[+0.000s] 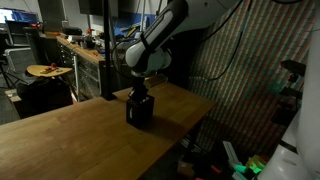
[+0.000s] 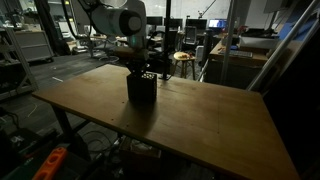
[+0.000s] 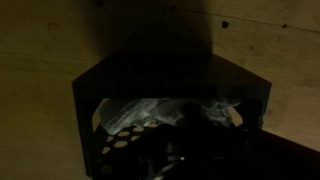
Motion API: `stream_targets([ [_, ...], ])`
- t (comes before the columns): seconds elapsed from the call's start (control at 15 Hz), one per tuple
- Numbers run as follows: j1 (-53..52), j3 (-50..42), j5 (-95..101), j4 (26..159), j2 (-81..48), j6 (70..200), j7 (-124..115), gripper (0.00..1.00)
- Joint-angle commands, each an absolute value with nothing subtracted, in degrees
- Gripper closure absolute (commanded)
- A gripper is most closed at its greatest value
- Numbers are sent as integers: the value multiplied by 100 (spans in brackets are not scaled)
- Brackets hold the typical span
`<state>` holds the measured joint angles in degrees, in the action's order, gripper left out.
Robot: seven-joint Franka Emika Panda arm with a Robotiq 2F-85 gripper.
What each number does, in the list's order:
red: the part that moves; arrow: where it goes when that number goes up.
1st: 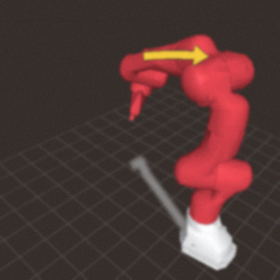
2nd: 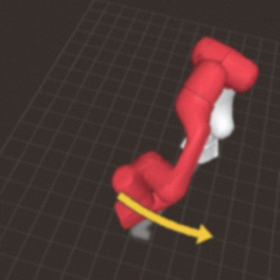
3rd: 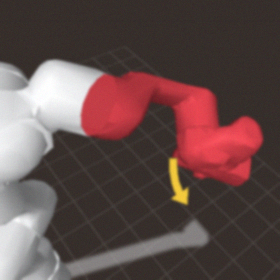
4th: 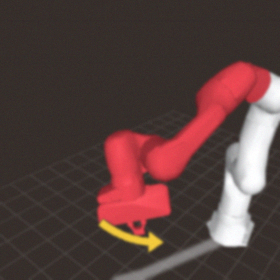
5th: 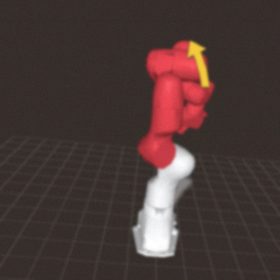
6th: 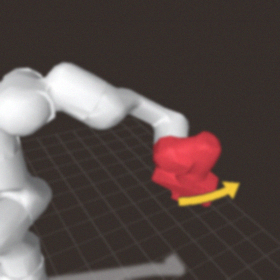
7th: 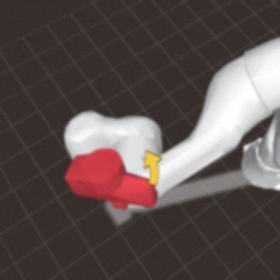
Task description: Put the towel in the box
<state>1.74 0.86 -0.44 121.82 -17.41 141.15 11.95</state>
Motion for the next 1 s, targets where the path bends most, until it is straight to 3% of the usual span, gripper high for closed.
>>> stream_targets([
  [0.0,205,140,-96,11957,-2094,14218,1188,90],
  [0.93,464,129,-319,11957,-2154,14113,1311,91],
])
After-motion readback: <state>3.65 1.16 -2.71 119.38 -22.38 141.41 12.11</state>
